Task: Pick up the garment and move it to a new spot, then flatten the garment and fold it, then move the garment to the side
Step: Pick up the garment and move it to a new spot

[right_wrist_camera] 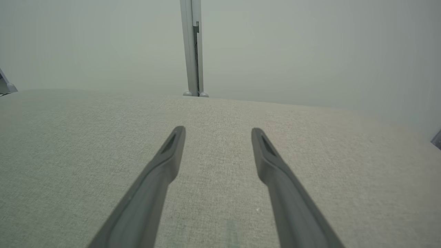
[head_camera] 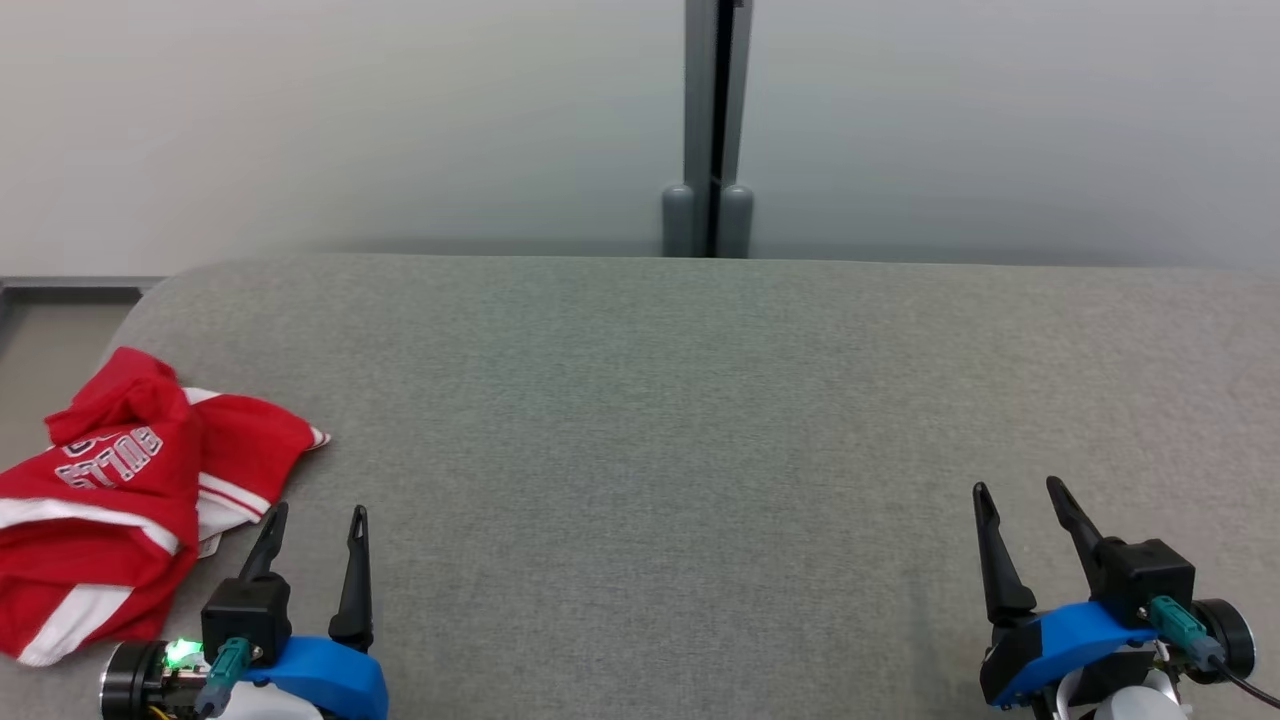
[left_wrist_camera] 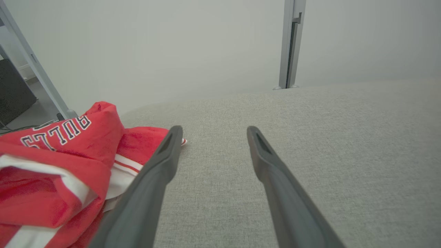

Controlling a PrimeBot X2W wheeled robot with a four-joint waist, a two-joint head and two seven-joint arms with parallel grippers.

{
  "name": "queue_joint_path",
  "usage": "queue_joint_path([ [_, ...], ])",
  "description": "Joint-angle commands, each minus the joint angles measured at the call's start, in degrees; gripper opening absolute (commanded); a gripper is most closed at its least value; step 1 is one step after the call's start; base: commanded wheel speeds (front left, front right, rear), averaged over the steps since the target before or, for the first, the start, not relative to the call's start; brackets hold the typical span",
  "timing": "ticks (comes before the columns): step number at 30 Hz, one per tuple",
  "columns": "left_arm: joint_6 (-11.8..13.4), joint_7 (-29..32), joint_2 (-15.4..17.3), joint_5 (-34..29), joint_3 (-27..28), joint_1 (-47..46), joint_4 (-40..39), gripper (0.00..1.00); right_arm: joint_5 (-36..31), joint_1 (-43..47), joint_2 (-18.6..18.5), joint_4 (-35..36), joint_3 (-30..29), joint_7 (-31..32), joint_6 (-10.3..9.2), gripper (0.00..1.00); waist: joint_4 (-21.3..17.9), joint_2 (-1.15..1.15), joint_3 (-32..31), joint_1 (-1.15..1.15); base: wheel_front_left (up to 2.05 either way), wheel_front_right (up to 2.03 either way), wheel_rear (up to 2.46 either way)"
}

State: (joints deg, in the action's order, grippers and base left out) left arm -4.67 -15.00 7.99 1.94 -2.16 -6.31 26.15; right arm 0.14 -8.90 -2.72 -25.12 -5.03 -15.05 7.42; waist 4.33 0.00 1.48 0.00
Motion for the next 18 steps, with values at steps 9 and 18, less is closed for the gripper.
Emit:
queue_joint_path([
  [9, 0.09, -0.27, 0.42, 0.58, 2.6, -1.18, 0.83, 1.0, 0.35, -1.82, -0.3, -0.89, 3.14, -0.19, 0.08, 1.0, 9.83, 0.0, 2.3, 0.0, 0.0, 0.0, 0.0],
  [18, 0.34, -0.27, 0.53, 0.9, 5.1, -2.04, 1.36, 1.0, 0.99, -3.05, -0.3, -1.91, 6.12, -0.19, 0.08, 1.0, 17.97, 0.0, 3.53, 0.0, 0.0, 0.0, 0.0],
])
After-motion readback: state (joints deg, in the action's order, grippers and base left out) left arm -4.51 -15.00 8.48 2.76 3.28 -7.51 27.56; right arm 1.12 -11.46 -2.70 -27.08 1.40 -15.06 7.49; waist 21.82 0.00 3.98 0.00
